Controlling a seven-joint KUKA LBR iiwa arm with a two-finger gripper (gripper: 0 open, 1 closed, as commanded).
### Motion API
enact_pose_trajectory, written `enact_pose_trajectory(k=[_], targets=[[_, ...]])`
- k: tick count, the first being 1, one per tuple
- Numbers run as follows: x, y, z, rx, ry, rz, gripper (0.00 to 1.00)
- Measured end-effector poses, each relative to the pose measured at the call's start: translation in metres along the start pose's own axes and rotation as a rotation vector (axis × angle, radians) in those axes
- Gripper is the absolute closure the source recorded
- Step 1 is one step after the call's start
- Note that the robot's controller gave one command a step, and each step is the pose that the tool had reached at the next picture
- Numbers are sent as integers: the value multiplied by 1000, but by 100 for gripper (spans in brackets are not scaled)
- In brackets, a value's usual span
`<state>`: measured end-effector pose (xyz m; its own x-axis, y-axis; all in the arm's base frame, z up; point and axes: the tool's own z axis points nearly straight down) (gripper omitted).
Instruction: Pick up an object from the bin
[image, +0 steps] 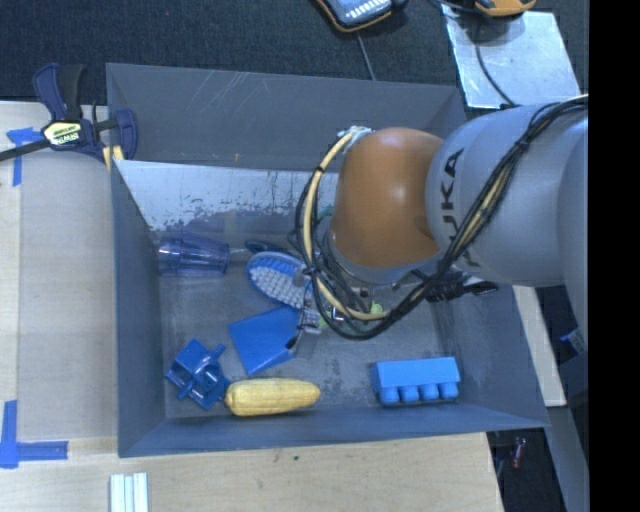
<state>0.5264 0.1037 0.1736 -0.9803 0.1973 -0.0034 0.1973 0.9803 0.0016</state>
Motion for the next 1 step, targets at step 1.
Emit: enact_pose_trajectory(k=[1], targets=[[-15, 24, 16, -1, -3, 3, 0]])
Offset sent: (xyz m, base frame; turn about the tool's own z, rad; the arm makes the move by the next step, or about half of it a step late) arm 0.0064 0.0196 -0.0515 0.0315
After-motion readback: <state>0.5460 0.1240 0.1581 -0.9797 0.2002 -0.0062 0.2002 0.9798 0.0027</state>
